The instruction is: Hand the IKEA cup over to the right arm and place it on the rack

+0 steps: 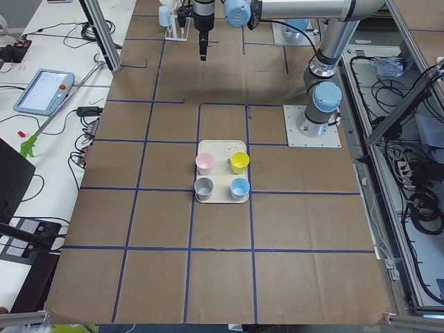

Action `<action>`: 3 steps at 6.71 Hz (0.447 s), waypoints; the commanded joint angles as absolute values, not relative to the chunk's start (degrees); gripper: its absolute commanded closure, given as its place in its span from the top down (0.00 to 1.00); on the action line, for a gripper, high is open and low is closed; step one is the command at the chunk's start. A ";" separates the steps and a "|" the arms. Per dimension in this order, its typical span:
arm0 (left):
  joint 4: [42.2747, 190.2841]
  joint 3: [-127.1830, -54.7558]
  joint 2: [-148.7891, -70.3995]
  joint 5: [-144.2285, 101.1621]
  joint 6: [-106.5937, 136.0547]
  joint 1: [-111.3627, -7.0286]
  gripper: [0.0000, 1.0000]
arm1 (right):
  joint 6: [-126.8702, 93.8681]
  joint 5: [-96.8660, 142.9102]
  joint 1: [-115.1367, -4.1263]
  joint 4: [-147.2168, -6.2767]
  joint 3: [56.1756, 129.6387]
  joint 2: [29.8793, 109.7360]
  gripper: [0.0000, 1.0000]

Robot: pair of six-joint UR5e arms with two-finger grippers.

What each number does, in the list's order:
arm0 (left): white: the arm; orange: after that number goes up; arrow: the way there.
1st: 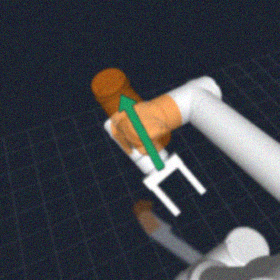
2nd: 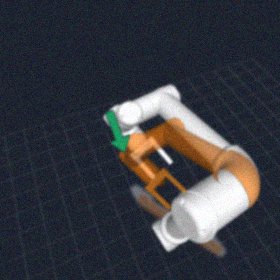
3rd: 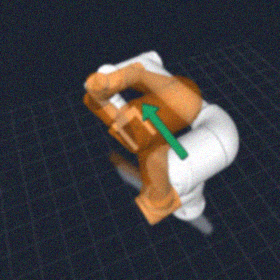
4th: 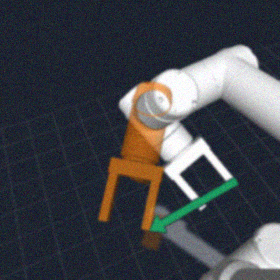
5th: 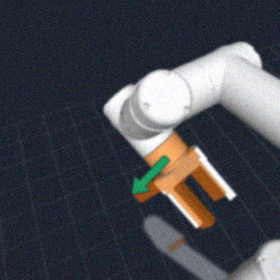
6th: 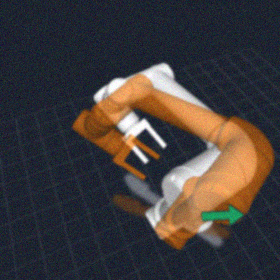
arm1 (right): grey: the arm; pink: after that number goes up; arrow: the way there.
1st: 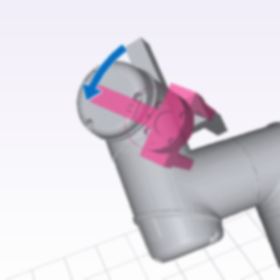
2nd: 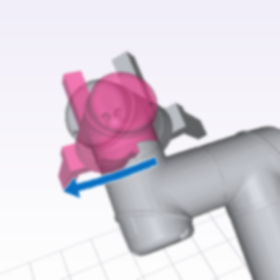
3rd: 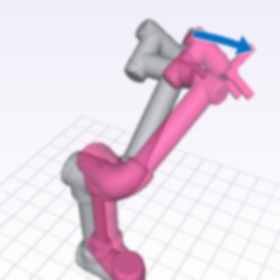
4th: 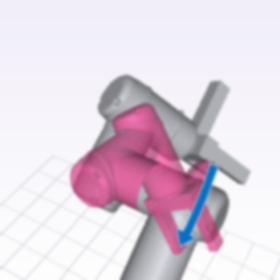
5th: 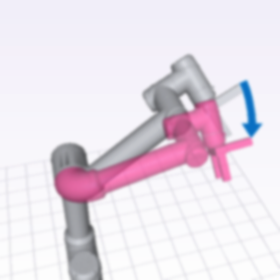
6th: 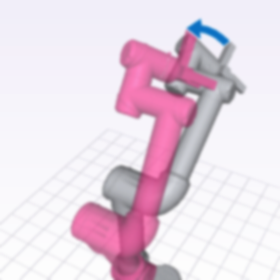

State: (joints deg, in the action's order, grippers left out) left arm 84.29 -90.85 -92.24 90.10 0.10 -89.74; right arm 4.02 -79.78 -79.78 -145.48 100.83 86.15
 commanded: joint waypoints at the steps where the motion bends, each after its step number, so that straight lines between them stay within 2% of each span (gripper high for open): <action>1: 84.29 -90.88 -92.20 89.38 0.26 -89.74 1.00 | 3.87 -81.39 -83.31 -122.70 100.81 92.87 1.00; 3: 84.37 -90.88 -92.20 89.56 0.18 -89.74 1.00 | 3.96 -81.30 -83.41 -101.80 100.81 95.53 1.00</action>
State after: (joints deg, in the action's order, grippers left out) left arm 84.30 -90.88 -92.20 89.48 0.25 -89.74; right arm 3.93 -81.31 -83.16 -114.35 100.85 94.16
